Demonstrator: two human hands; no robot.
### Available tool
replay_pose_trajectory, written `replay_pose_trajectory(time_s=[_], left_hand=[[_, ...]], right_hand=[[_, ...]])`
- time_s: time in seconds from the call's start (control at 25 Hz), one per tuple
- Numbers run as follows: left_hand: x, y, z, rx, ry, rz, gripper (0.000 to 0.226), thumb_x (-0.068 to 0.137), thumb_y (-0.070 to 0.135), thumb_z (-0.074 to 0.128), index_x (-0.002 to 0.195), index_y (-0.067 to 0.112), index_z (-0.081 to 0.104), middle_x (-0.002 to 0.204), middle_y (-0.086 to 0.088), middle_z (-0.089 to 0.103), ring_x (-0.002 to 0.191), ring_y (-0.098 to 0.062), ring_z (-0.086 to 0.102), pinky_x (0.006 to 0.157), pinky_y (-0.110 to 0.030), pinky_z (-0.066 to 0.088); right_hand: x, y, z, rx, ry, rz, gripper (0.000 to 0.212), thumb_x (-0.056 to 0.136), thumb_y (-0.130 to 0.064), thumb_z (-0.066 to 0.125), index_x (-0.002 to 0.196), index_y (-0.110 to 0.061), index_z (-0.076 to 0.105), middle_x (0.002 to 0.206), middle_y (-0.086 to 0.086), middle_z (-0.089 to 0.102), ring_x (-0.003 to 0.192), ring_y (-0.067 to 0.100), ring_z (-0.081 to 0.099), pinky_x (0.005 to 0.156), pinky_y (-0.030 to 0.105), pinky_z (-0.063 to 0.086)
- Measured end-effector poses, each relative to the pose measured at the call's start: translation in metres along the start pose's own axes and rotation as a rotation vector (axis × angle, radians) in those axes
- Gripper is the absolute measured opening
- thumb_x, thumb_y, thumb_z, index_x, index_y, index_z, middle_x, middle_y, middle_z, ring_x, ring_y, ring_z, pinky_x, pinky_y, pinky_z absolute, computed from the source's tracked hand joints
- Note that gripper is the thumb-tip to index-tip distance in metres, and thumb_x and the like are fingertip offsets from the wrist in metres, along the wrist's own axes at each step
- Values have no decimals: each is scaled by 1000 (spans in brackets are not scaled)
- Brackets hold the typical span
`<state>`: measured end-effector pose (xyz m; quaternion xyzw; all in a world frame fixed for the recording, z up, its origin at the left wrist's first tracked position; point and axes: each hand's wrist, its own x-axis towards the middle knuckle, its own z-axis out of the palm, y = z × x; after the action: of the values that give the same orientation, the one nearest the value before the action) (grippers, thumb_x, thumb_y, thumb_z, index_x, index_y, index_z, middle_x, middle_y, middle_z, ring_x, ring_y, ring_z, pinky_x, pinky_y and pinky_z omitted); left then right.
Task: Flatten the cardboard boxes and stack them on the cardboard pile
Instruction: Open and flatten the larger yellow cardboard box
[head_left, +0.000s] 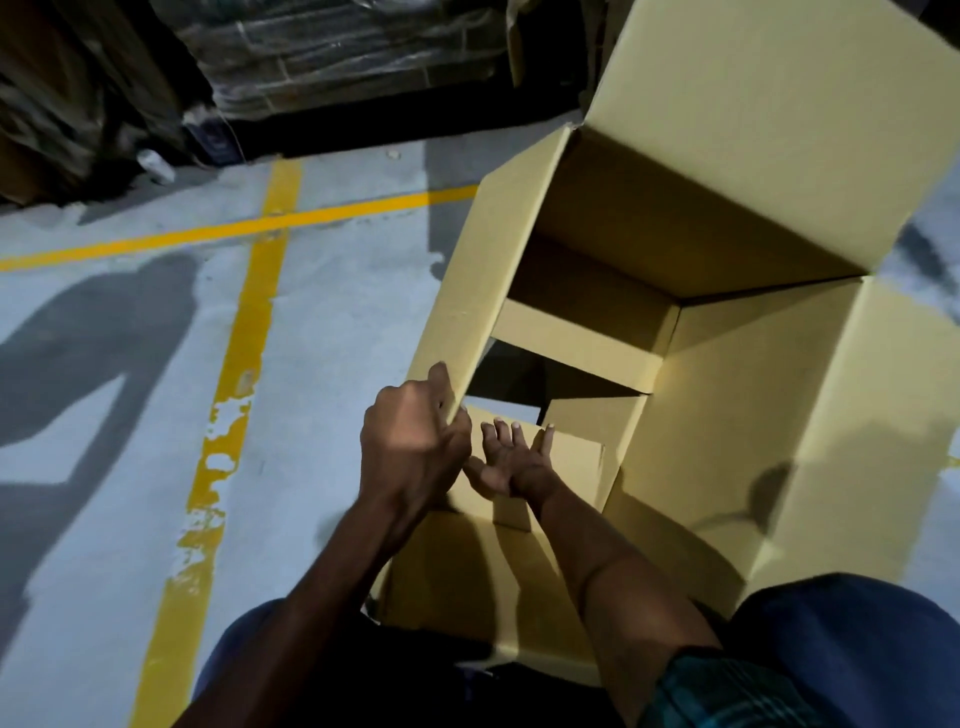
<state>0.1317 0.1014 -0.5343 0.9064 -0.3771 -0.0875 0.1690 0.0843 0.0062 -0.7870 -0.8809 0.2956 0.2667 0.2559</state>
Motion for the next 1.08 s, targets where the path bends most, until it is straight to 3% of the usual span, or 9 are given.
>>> replay_pose_trajectory(time_s=[0.16, 0.32, 0.48, 0.6, 0.72, 0.84, 1.08], left_hand=[[1, 3, -9, -51, 8, 46, 51, 87, 33, 57, 130, 7, 60, 79, -17, 66, 81, -34, 63, 62, -31, 38], [-3, -2, -20, -76, 49, 52, 58, 70, 37, 52, 115, 5, 70, 51, -6, 47, 68, -38, 63, 56, -29, 34], [-5, -10, -37, -103, 115, 22, 58, 71, 38, 56, 118, 8, 71, 62, -17, 63, 71, -39, 66, 61, -38, 51], [-15, -14, -61, -146, 204, -19, 48, 79, 33, 67, 123, 14, 70, 68, -18, 67, 77, -39, 68, 68, -44, 55], [-33, -17, -82, -223, 254, -12, 47, 78, 29, 70, 122, 15, 70, 60, -10, 63, 74, -38, 68, 64, -41, 53], [-50, -17, -85, -244, 257, 14, 45, 81, 16, 75, 126, 14, 68, 65, -16, 62, 72, -35, 66, 60, -31, 42], [-58, -30, -87, -278, 254, 50, 48, 84, 17, 71, 131, 16, 64, 85, -23, 69, 73, -28, 64, 62, -24, 36]], right_hand=[[6, 1, -5, 164, -41, -22, 77, 96, -70, 13, 159, -29, -1, 167, -2, -10, 154, 25, -9, 107, 72, -15], [5, -4, 2, 162, -18, -77, 76, 96, -69, 18, 159, -29, 1, 167, -4, -8, 154, 25, -8, 107, 74, -10], [-6, -7, -15, 46, 35, -143, 78, 95, -69, 18, 159, -28, -2, 167, -2, -9, 154, 27, -7, 108, 75, -9], [-27, -3, -40, 7, 86, -152, 80, 96, -68, 21, 159, -24, -2, 167, 1, -10, 154, 28, -7, 110, 73, -11], [-56, 4, -65, 12, 129, -116, 76, 99, -65, 21, 159, -22, 3, 168, 0, -5, 154, 28, -3, 110, 73, -10], [-74, 1, -80, 78, 123, -44, 76, 99, -66, 25, 158, -23, 4, 167, 3, 12, 153, 30, 8, 111, 71, -9], [-76, 1, -19, 103, 43, 109, 101, 88, -79, 15, 152, -13, -27, 161, 12, 31, 149, 31, 26, 104, 69, -27]])
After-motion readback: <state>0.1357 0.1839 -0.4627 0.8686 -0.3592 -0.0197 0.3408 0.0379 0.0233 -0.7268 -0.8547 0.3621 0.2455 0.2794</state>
